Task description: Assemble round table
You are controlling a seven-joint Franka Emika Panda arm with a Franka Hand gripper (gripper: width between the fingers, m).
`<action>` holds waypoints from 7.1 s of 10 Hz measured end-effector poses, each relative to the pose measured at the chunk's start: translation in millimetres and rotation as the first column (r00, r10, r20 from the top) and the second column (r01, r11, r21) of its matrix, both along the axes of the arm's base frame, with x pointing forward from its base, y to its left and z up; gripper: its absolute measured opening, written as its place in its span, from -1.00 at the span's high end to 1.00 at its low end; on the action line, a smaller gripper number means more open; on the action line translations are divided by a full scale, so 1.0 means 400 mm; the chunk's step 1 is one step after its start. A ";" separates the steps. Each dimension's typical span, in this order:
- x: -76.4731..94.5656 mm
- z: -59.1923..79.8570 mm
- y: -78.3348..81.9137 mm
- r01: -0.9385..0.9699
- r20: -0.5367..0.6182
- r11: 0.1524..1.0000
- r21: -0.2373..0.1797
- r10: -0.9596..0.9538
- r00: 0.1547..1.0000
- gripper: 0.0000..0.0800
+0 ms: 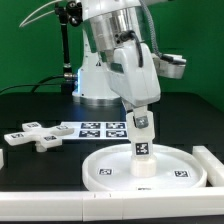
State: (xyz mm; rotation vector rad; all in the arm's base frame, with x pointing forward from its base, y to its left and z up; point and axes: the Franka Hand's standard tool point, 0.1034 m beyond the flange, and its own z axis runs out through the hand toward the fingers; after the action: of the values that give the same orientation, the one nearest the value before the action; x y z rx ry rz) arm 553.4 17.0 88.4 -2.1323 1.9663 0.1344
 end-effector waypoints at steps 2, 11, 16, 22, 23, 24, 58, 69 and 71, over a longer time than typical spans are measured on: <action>0.000 -0.001 0.010 0.146 -0.035 0.989 0.016 -0.145 0.989 -0.02; 0.004 -0.001 0.028 0.418 -0.106 0.907 0.055 -0.411 0.906 -0.44; 0.005 -0.001 0.028 0.087 -0.006 0.995 0.041 -0.087 0.996 -0.62; 0.018 0.003 0.011 -0.527 0.073 0.849 -0.041 0.528 0.846 -0.62; 0.015 0.001 0.011 -0.570 0.083 0.820 -0.050 0.573 0.816 -0.62; 0.015 0.001 0.010 -0.619 0.093 0.783 -0.061 0.622 0.777 -0.62; 0.026 -0.017 0.034 0.201 -0.085 -0.961 -0.191 -0.188 -0.978 -0.62; 0.012 -0.037 0.017 0.128 -0.059 -0.973 -0.194 -0.118 -0.991 -0.02; 0.006 -0.039 0.012 -0.079 -0.056 -0.978 -0.194 0.091 -0.994 -0.02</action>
Offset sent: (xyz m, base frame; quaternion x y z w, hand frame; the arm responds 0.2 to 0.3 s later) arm -0.0089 0.0019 -0.0049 -0.0140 0.0053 0.2952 0.9553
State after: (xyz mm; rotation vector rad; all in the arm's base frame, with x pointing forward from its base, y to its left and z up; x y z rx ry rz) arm 555.8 21.7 72.8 -2.2228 -2.2166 0.0885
